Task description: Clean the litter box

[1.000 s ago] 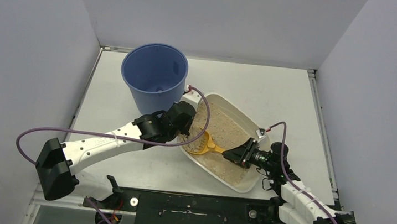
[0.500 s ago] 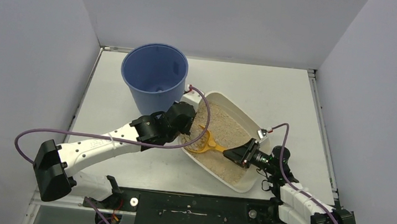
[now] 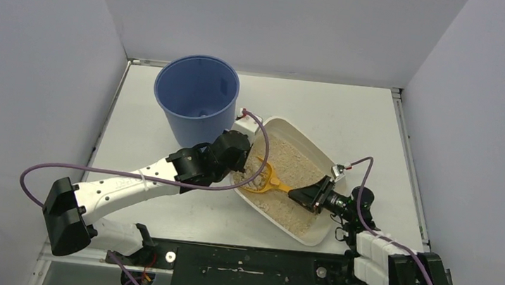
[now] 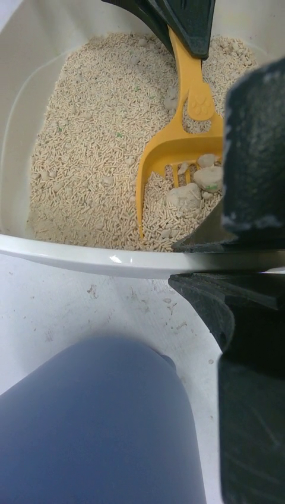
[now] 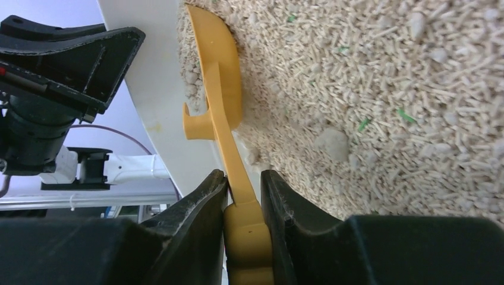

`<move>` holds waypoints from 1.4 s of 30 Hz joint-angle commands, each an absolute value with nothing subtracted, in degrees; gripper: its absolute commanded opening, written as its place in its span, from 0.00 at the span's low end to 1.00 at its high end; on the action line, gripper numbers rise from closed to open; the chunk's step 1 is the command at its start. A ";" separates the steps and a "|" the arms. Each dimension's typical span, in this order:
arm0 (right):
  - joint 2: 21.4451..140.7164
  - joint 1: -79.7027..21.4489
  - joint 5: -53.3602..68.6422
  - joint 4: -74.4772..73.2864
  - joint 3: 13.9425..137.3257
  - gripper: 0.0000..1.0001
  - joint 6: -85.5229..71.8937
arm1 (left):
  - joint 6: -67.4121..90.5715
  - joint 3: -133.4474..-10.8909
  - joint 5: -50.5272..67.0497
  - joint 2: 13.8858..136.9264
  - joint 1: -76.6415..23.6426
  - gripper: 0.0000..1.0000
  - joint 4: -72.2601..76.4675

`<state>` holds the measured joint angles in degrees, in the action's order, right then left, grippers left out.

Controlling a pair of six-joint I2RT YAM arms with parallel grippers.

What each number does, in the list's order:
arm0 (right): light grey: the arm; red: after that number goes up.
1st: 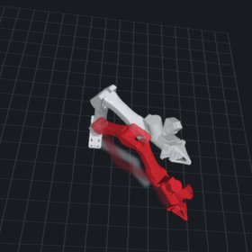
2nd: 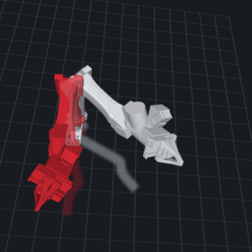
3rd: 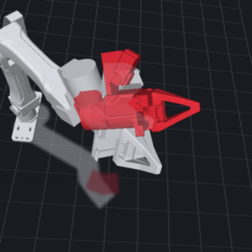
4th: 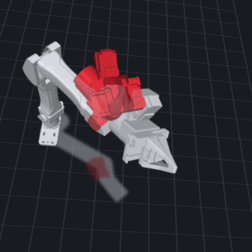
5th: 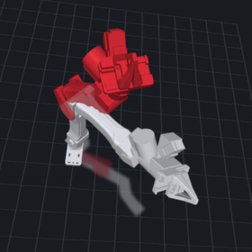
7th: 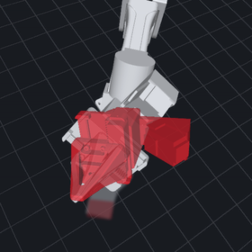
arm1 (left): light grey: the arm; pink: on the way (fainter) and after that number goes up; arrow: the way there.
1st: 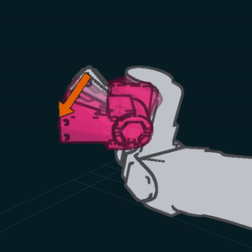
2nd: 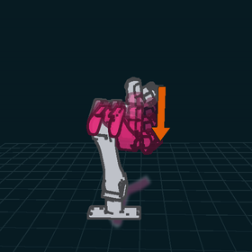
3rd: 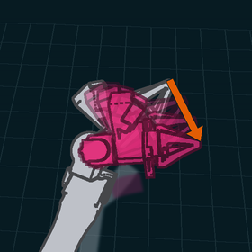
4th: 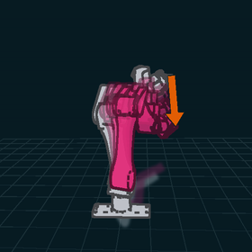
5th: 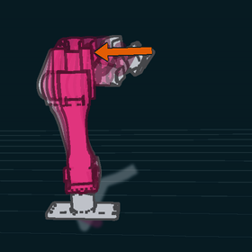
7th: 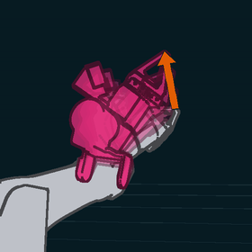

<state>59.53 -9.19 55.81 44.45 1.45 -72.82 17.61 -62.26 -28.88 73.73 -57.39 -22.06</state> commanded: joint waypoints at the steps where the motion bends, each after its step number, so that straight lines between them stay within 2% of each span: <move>1: 64.45 -8.39 49.73 56.23 -2.41 0.00 -77.02 | 20.41 -68.28 -24.64 71.44 -59.97 0.00 -7.66; 8: 65.24 -0.72 55.32 57.10 -3.87 0.00 -77.82 | 21.39 -67.05 -29.72 72.09 -59.88 0.00 -8.27; 12: 62.31 2.01 56.27 57.84 -4.28 0.00 -79.46 | 21.29 -67.05 -32.19 71.90 -59.55 0.00 -8.47; 19: 55.50 7.54 61.23 50.86 -4.27 0.00 -78.90 | 22.10 -66.74 -34.14 72.43 -57.33 0.00 -9.32; 21: 55.56 7.21 60.29 58.12 -6.28 0.00 -83.21 | 22.94 -65.93 -34.07 72.49 -56.13 0.00 -8.88; 24: 55.35 8.98 62.95 57.24 -5.57 0.00 -83.23 | 24.30 -65.42 -32.35 72.80 -53.90 0.00 -8.52; 26: 54.75 7.46 60.69 63.77 -6.88 0.00 -87.01 | 24.87 -64.97 -31.09 73.15 -52.74 0.00 -8.17; 29: 53.34 8.06 63.18 61.08 -5.50 0.00 -86.13 | 25.13 -65.02 -30.34 73.87 -51.80 0.00 -7.99; 33: 52.31 6.08 62.24 67.32 -6.76 0.00 -90.43 | 25.21 -64.27 -29.80 74.70 -51.44 0.00 -6.81; 40: 49.88 11.79 66.12 63.10 -7.52 0.00 -89.49 | 26.07 -62.83 -29.13 75.23 -51.15 0.00 -5.69; 42: 49.37 11.90 64.05 67.34 -9.32 0.00 -92.90 | 26.18 -62.55 -28.94 75.24 -51.08 0.00 -5.41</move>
